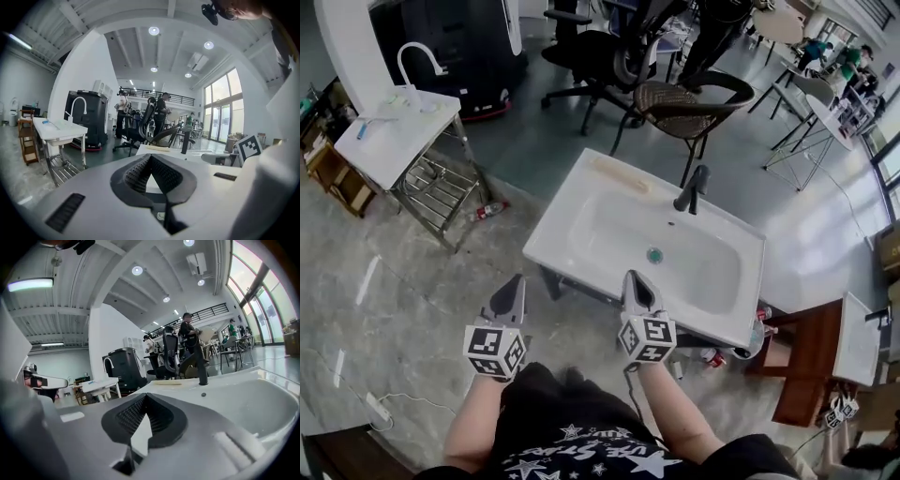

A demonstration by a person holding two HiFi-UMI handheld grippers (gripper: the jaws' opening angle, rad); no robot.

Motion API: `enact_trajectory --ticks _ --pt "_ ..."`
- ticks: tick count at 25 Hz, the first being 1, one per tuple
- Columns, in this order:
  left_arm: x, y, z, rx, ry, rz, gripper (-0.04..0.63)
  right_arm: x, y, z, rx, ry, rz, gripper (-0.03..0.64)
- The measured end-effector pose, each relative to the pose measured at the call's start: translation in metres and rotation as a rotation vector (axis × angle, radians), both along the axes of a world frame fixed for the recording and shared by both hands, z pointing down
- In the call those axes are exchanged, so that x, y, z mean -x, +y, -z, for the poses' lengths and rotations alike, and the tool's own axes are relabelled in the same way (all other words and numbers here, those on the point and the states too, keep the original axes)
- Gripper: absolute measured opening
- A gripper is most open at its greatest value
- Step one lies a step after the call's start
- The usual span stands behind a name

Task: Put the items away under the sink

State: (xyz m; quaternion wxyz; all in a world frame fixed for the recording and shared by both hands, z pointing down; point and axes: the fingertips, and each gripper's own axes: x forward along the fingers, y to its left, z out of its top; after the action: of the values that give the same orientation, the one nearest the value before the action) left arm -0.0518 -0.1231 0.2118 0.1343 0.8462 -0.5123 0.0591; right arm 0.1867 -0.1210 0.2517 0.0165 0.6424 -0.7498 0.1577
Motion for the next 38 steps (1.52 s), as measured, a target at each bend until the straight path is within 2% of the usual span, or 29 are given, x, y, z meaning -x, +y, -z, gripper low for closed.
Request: enact_trajectory --ticks 5,8,11,13,18,24,30,33,38 --pt "-0.017 -0.037 0.01 -0.027 -0.019 -0.037 0.009 -0.029 -0.03 0.005 0.002 -0.036 -0.046 0.003" --pt "-0.032 -0.066 0.004 -0.014 -0.007 -0.067 0.009 -0.028 -0.051 0.001 0.008 -0.082 -0.02 0.003" --pt "-0.048 -0.1 -0.005 -0.003 -0.007 -0.126 0.009 -0.031 -0.076 0.004 0.007 -0.143 -0.036 0.003" --pt "-0.053 -0.128 -0.012 0.022 0.011 -0.141 0.009 -0.032 -0.095 0.003 0.022 -0.134 -0.055 0.003" --pt "-0.07 -0.192 -0.019 0.053 0.037 -0.194 0.009 -0.029 -0.142 -0.006 0.111 -0.001 -0.019 0.006" --pt "-0.09 -0.257 -0.032 0.078 -0.025 -0.322 0.009 -0.027 -0.21 -0.009 0.19 0.155 0.008 0.033" --pt "-0.095 -0.298 -0.053 0.119 -0.032 -0.381 0.009 -0.024 -0.269 -0.033 0.331 0.389 0.103 0.16" --pt "-0.095 -0.308 -0.058 0.146 -0.026 -0.396 0.009 -0.021 -0.293 -0.045 0.391 0.514 0.185 0.192" --pt "-0.098 -0.317 -0.061 0.162 -0.019 -0.425 0.009 -0.02 -0.315 -0.068 0.511 0.594 0.308 0.242"
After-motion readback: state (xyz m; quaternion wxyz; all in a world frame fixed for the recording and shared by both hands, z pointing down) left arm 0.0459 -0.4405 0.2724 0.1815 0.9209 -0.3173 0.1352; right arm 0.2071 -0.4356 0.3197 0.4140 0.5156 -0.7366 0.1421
